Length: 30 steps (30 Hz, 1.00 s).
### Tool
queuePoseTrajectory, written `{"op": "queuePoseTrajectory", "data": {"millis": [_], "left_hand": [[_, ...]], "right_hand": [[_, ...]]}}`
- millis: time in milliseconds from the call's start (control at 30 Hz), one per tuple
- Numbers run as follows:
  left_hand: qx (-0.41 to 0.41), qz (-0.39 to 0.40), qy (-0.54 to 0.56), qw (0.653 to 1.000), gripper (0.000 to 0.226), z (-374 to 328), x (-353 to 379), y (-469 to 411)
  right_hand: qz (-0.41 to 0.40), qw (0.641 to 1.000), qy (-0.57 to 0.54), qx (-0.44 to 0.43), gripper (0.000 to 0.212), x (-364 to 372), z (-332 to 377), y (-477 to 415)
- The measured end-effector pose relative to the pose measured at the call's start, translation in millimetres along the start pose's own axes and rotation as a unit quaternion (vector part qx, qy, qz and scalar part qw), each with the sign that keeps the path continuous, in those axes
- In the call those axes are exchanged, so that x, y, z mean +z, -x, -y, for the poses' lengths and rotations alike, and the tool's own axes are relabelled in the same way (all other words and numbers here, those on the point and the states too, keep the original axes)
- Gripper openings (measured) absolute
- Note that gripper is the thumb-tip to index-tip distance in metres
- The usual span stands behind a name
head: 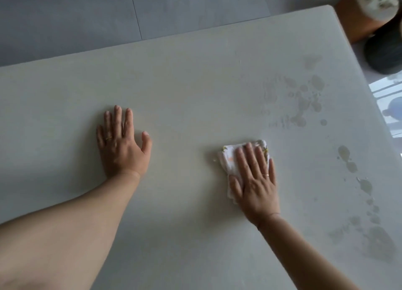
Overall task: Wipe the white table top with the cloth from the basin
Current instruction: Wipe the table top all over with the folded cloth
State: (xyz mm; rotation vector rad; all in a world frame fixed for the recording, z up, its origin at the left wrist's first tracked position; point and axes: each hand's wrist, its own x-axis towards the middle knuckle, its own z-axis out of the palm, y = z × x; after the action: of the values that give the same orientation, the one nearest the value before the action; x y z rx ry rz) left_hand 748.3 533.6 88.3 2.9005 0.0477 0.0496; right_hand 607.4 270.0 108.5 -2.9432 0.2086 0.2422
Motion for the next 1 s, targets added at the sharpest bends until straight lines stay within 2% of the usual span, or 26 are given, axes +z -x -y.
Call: {"op": "queuePoseTrajectory", "data": {"millis": [100, 167, 233, 300, 367, 433, 467, 600, 667, 733, 867, 967, 1000], "left_hand": [[-0.001, 0.002, -0.002, 1.0, 0.068, 0, 0, 1], [0.0, 0.005, -0.002, 1.0, 0.067, 1, 0, 1], [0.001, 0.007, 0.0, 1.0, 0.067, 1, 1, 0], [0.001, 0.004, 0.003, 1.0, 0.065, 1, 1, 1], [0.002, 0.003, 0.003, 1.0, 0.065, 2, 2, 1], [0.01, 0.012, 0.003, 1.0, 0.065, 3, 2, 1], [0.014, 0.019, 0.0, 1.0, 0.065, 3, 1, 1], [0.006, 0.025, -0.012, 1.0, 0.061, -3, -4, 16], [-0.001, 0.017, 0.005, 1.0, 0.063, -16, -9, 53], [0.013, 0.032, 0.026, 0.999, 0.064, -35, -14, 116], [0.03, 0.069, -0.001, 0.997, 0.061, -58, -9, 253], [0.017, 0.079, -0.016, 0.997, 0.061, -56, -1, 283], [0.006, 0.077, -0.009, 0.997, 0.062, -55, 0, 281]], "right_hand": [[0.005, 0.988, -0.016, 0.156, 0.066, 1, -2, -3], [0.001, 0.977, -0.029, 0.21, 0.066, 9, 30, 1], [-0.003, 0.988, -0.036, 0.15, 0.069, 18, 69, 20], [0.013, 0.999, -0.03, 0.021, 0.069, 25, 95, 46], [0.024, 0.996, -0.025, -0.086, 0.064, 25, 89, 57], [0.02, 0.992, -0.026, -0.119, 0.064, 20, 59, 52], [0.016, 0.995, -0.023, -0.091, 0.065, 16, 39, 49], [0.013, 0.99, -0.022, 0.135, 0.065, 0, -23, 38], [0.012, 0.98, -0.049, 0.191, 0.065, 5, -15, 37], [0.013, 0.977, -0.07, 0.203, 0.067, 9, 14, 43], [0.016, 0.998, -0.045, 0.033, 0.067, 25, 60, 98], [0.028, 0.994, -0.02, -0.105, 0.06, 25, 41, 119], [0.02, 0.992, -0.016, -0.123, 0.058, 25, 24, 115]]}}
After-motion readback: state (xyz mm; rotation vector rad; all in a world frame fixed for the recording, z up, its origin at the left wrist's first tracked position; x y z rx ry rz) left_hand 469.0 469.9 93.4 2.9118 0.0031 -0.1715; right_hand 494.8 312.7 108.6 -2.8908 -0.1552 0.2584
